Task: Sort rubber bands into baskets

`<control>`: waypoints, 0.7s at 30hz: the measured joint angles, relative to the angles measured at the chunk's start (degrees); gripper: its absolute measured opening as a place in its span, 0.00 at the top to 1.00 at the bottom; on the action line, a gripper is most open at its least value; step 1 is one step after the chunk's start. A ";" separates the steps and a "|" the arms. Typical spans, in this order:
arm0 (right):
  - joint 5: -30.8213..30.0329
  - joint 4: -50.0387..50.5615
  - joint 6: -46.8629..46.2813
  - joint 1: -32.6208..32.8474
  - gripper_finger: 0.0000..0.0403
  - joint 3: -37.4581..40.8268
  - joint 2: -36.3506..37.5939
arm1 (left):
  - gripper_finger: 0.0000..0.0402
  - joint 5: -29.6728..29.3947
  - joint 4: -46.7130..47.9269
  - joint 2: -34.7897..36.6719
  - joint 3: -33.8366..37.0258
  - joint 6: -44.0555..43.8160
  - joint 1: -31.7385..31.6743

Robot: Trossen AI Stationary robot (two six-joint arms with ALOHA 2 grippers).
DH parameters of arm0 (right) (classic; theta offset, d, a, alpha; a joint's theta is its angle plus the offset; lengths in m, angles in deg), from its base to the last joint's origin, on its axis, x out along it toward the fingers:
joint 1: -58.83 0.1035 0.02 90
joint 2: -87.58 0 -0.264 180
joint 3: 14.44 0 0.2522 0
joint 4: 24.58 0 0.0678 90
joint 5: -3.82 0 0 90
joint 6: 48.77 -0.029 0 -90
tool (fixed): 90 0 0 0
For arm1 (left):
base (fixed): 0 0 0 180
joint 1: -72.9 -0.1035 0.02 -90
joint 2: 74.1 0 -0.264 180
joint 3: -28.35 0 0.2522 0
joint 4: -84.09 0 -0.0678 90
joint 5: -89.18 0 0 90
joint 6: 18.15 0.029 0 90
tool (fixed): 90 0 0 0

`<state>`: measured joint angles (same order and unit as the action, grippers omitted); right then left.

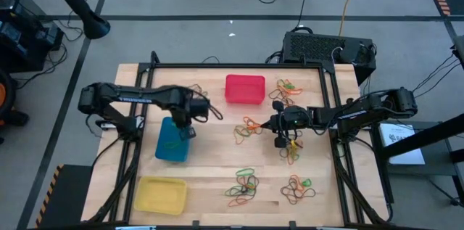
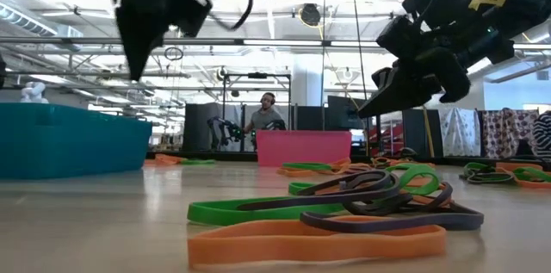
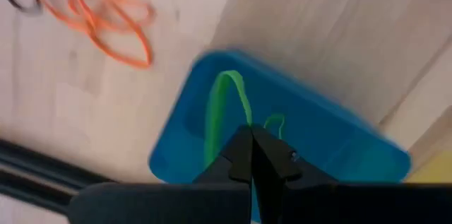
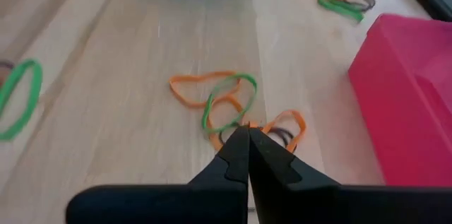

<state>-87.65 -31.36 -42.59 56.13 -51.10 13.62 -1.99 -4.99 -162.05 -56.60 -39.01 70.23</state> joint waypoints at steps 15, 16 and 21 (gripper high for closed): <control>0.02 -1.58 -2.51 0.04 1.00 0.00 0.00 | 0.95 -2.78 -3.08 0.01 12.49 -3.80 2.07; 0.02 -1.56 -2.51 0.04 1.00 0.00 0.00 | 0.93 -2.75 -3.12 0.03 12.49 -3.66 2.07; 0.02 -1.56 -2.37 0.04 1.00 0.00 0.00 | 0.82 -2.78 -3.15 0.03 11.67 -2.17 1.99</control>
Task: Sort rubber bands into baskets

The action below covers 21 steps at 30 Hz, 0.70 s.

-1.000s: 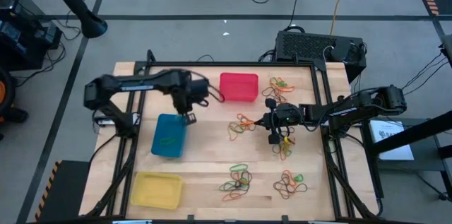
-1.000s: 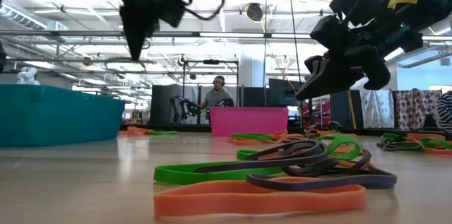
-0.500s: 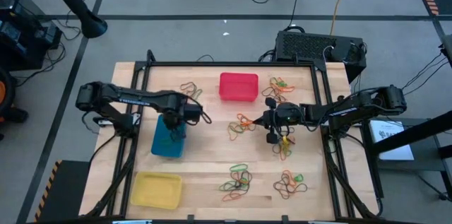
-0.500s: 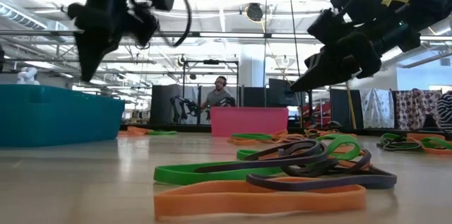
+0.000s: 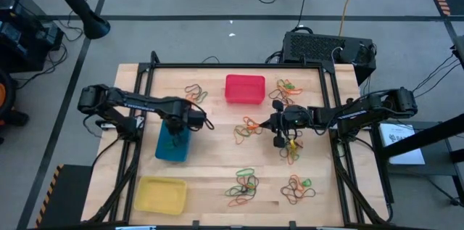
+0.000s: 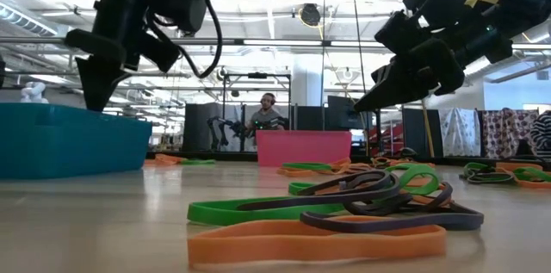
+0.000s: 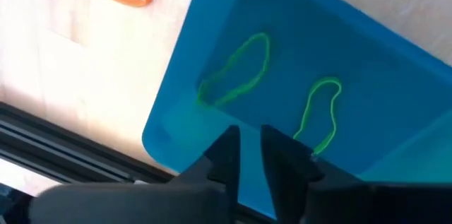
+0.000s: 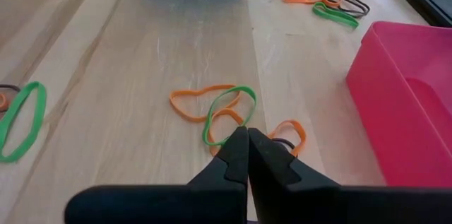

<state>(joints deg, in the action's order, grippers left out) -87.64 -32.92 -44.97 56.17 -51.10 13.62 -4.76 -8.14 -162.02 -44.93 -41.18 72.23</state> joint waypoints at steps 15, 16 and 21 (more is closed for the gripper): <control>-17.63 13.84 -1.35 -4.28 1.00 -2.03 6.13 | 0.76 -6.25 -8.43 0.00 -6.33 16.39 -2.26; -17.76 17.17 -2.01 -5.42 1.00 -2.94 7.39 | 0.76 -6.38 -10.08 0.17 -6.33 18.80 -2.72; -17.91 33.50 -6.84 -14.12 1.00 -7.99 11.70 | 0.76 -4.90 -17.12 1.62 -6.31 29.96 -7.56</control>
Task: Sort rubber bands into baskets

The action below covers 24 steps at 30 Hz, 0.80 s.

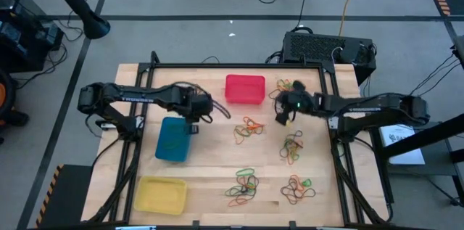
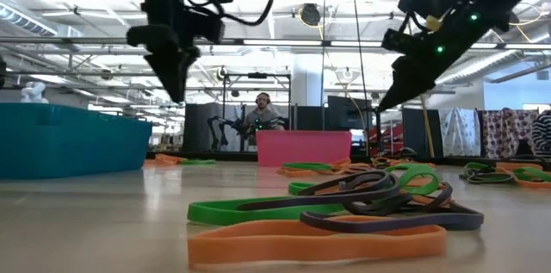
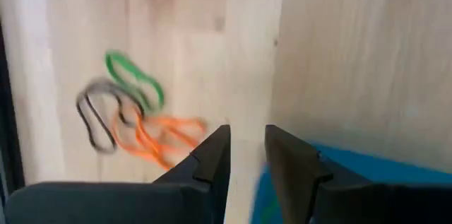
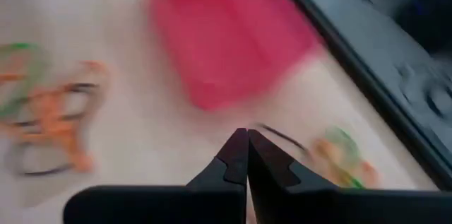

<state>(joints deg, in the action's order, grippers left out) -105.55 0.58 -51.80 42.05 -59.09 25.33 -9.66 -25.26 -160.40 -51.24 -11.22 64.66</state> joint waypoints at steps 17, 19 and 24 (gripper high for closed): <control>20.71 -2.86 -0.68 -31.76 1.00 -6.68 -13.44 | 0.76 17.55 -71.23 11.01 21.45 3.00 -7.06; 20.75 -1.68 -0.95 -32.43 0.99 -9.20 -16.61 | 0.76 17.51 -75.21 9.89 23.20 4.10 -5.82; 21.01 4.69 -0.41 -32.76 0.93 -17.18 -25.28 | 0.76 17.45 -79.16 6.88 24.14 5.51 -4.08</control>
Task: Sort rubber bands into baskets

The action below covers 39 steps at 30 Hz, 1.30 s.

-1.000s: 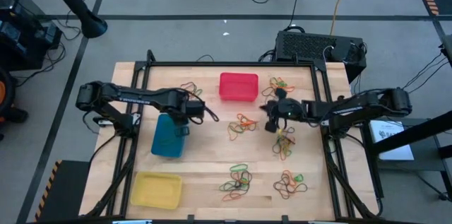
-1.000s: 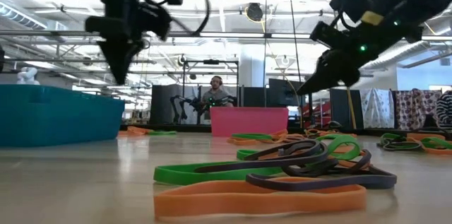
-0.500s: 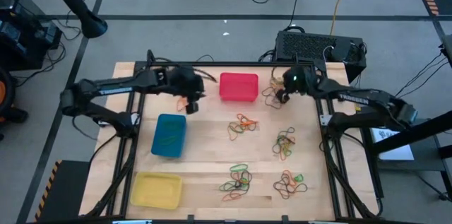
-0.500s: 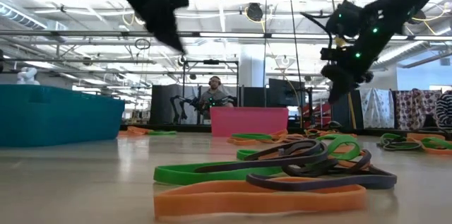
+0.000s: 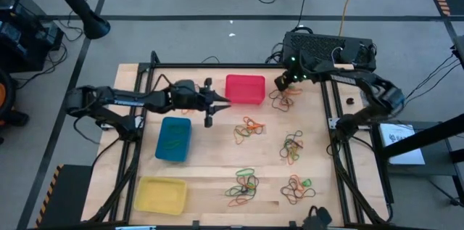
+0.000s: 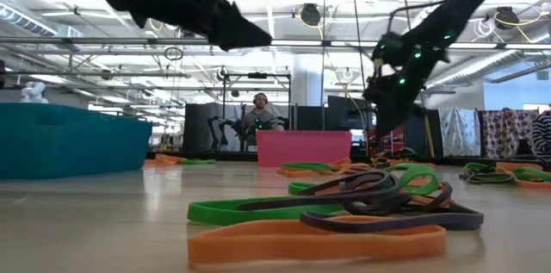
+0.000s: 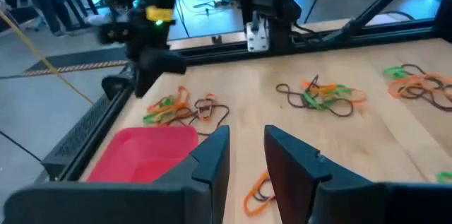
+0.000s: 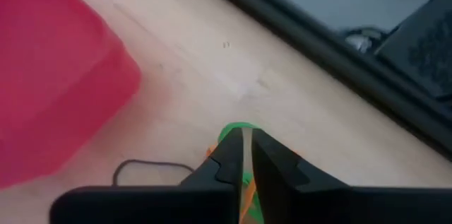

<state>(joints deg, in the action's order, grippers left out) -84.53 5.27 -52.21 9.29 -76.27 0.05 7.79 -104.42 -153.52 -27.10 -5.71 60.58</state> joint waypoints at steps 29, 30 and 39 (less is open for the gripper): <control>0.02 9.10 2.43 0.20 0.57 -11.75 -17.39 | 0.76 -0.03 0.52 -8.79 0.03 1.82 1.47; 0.07 9.03 2.84 0.19 0.59 -11.74 -17.15 | 0.76 -0.03 0.42 -8.79 0.03 1.81 1.47; -0.04 13.40 8.84 0.30 0.95 -15.15 -12.17 | 0.76 -0.03 0.01 -8.79 0.03 1.42 1.47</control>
<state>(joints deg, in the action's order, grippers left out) -84.58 18.67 -43.37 9.59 -91.42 -12.13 7.76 -104.41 -162.31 -27.06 -4.29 62.05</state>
